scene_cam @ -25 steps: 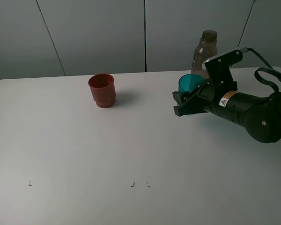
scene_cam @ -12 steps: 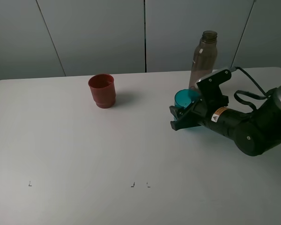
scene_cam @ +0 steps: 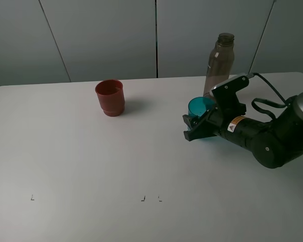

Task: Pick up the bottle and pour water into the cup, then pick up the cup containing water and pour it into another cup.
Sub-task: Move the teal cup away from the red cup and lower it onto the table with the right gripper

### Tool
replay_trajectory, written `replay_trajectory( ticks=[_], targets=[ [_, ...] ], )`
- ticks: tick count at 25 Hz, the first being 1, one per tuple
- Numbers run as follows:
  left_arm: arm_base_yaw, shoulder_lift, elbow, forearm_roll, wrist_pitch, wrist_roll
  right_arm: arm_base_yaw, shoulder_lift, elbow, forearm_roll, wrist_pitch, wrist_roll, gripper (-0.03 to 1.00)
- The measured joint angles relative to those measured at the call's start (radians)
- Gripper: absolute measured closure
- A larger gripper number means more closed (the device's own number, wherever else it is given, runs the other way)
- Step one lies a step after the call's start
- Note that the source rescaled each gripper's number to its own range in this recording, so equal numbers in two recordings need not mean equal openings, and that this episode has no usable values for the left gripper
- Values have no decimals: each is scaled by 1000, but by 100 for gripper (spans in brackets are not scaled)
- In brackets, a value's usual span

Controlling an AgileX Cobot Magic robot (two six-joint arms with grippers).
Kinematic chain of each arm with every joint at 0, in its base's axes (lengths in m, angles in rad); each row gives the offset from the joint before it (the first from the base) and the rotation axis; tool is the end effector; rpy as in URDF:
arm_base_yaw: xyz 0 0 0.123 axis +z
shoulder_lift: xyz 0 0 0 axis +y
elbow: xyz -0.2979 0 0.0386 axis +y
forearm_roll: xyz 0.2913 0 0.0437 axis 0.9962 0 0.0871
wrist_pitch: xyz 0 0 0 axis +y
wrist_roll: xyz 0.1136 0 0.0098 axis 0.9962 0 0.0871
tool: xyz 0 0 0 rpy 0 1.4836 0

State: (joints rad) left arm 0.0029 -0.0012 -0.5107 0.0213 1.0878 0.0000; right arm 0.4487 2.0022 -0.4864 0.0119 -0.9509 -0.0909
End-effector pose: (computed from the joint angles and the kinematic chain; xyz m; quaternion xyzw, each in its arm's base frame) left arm 0.0352 0.0023 0.2884 -0.0019 0.8571 0.0114 0.5150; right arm 0.2892 0.1380 0.0365 -0.2224 0.8249 0.0902 0.5119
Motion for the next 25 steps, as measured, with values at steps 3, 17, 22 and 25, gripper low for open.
replay_trajectory(
  ticks=[3, 17, 22, 25],
  targets=[
    [0, 0, 0, 0, 0, 0, 0, 18, -2, 0, -2, 0, 89],
    [0, 0, 0, 0, 0, 0, 0, 33, -48, 0, 19, 0, 89],
    [0, 0, 0, 0, 0, 0, 0, 33, -48, 0, 22, 11, 77],
    [0, 0, 0, 0, 0, 0, 0, 33, -48, 0, 22, 18, 34]
  ],
)
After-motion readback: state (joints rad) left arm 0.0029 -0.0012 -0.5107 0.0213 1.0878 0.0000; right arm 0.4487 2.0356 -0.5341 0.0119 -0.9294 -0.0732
